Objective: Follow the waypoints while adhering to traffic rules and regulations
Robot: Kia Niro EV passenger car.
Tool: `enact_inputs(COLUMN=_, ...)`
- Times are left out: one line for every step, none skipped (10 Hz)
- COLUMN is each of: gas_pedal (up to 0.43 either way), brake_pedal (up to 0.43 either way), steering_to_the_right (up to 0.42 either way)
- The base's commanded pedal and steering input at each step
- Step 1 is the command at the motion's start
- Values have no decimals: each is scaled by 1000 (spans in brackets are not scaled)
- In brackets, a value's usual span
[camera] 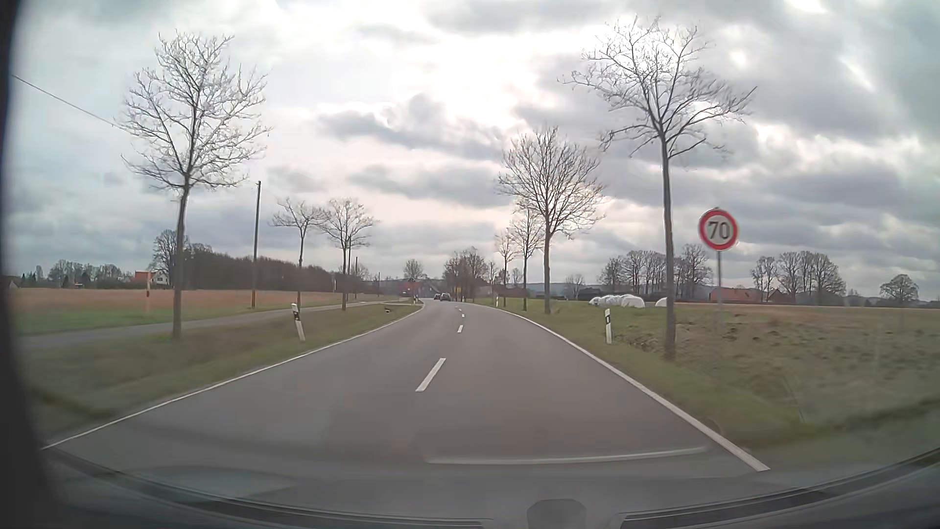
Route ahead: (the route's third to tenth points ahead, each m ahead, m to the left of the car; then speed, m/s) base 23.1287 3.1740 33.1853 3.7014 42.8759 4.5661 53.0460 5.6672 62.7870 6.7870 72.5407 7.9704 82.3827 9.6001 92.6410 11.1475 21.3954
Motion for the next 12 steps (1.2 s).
enact_inputs(gas_pedal=228, brake_pedal=0, steering_to_the_right=-9)
enact_inputs(gas_pedal=228, brake_pedal=0, steering_to_the_right=-8)
enact_inputs(gas_pedal=220, brake_pedal=0, steering_to_the_right=-7)
enact_inputs(gas_pedal=220, brake_pedal=0, steering_to_the_right=-7)
enact_inputs(gas_pedal=220, brake_pedal=0, steering_to_the_right=-7)
enact_inputs(gas_pedal=209, brake_pedal=0, steering_to_the_right=-7)
enact_inputs(gas_pedal=209, brake_pedal=0, steering_to_the_right=-7)
enact_inputs(gas_pedal=209, brake_pedal=0, steering_to_the_right=-7)
enact_inputs(gas_pedal=197, brake_pedal=0, steering_to_the_right=-7)
enact_inputs(gas_pedal=197, brake_pedal=0, steering_to_the_right=-7)
enact_inputs(gas_pedal=197, brake_pedal=0, steering_to_the_right=-7)
enact_inputs(gas_pedal=197, brake_pedal=0, steering_to_the_right=-7)
